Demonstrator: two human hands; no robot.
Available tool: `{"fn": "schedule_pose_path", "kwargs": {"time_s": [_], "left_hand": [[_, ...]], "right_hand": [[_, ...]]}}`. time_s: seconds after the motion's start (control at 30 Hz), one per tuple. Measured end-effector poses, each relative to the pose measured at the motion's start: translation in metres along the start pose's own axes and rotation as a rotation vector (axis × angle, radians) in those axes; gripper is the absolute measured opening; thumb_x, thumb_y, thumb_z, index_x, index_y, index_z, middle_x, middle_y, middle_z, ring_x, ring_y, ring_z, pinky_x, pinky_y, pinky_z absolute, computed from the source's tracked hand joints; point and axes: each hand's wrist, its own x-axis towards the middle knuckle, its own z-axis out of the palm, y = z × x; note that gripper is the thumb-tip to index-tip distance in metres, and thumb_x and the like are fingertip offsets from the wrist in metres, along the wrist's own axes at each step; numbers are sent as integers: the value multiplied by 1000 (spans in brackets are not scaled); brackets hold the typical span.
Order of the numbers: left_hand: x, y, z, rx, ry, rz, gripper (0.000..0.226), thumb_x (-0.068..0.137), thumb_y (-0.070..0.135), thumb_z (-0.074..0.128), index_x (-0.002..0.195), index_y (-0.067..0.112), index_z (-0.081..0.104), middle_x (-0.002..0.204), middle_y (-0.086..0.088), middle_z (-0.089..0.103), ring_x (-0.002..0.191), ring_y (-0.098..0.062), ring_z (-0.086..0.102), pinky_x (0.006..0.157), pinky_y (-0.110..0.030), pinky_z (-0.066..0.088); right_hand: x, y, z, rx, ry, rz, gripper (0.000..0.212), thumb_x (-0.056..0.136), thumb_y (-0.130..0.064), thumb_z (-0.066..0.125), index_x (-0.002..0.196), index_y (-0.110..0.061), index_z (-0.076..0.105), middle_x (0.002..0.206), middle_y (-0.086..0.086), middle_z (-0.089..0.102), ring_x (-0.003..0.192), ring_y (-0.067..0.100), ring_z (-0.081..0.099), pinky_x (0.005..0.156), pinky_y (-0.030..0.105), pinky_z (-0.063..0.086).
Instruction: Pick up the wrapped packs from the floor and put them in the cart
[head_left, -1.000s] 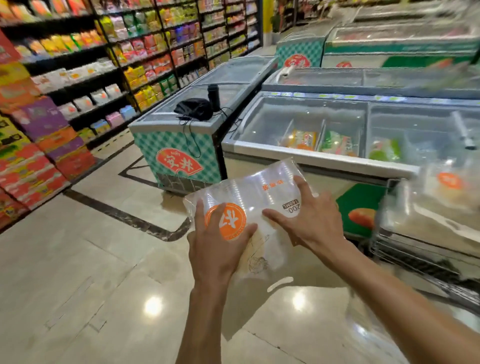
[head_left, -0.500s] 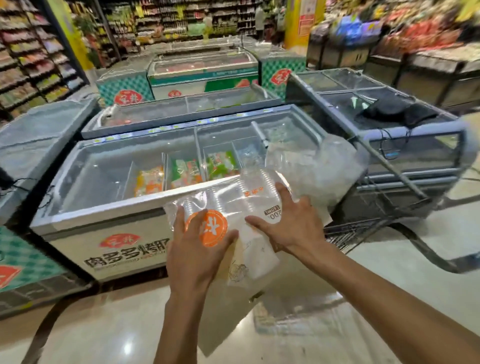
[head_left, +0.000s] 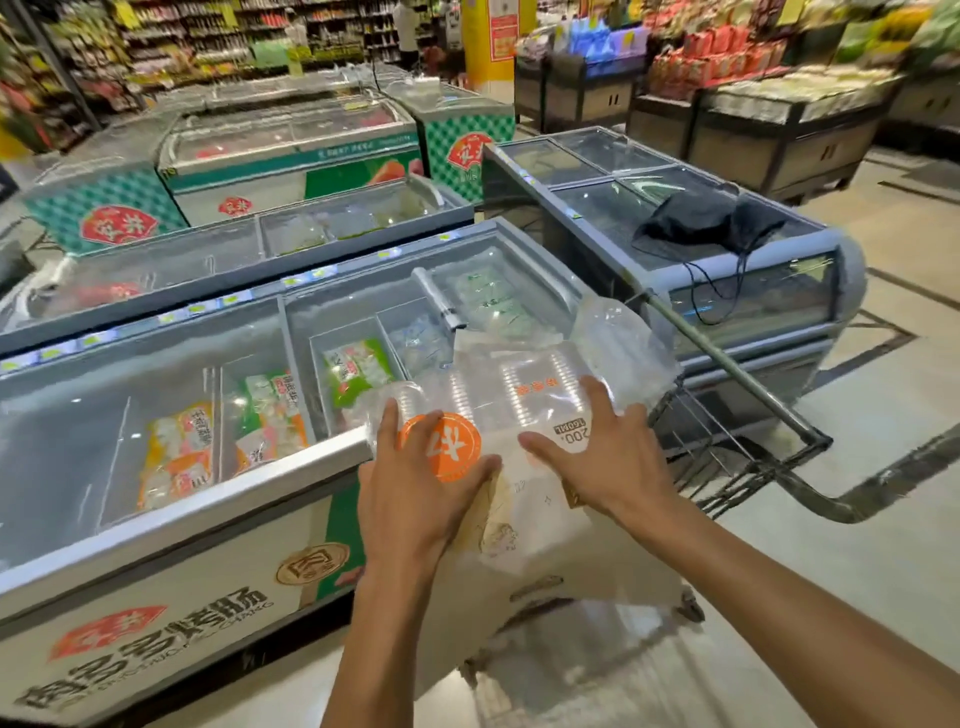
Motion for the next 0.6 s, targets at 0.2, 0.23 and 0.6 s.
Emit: {"fn": "schedule_pose_path", "kwargs": {"time_s": [0.2, 0.23, 0.6], "left_hand": [[102, 50, 52, 55, -14, 55, 87, 72, 80, 69, 147, 41, 47, 171, 13, 6, 144, -29, 41, 114, -52, 39], [121, 58, 61, 72, -14, 52, 87, 72, 78, 70, 147, 41, 47, 171, 12, 6, 144, -30, 41, 114, -51, 38], [317, 114, 162, 312, -33, 30, 88, 70, 82, 68, 146, 43, 46, 171, 8, 11, 141, -40, 41, 109, -52, 40]], "right_hand": [[113, 29, -8, 81, -11, 46, 112, 67, -96, 46, 156, -37, 11, 136, 23, 41, 119, 45, 52, 98, 49, 46], [136, 34, -7, 102, -15, 53, 112, 68, -95, 48, 156, -37, 12, 137, 24, 41, 118, 45, 53, 98, 49, 46], [355, 78, 21, 311, -132, 107, 106, 69, -93, 52, 153, -43, 13, 143, 23, 35, 117, 43, 54, 101, 50, 49]]}}
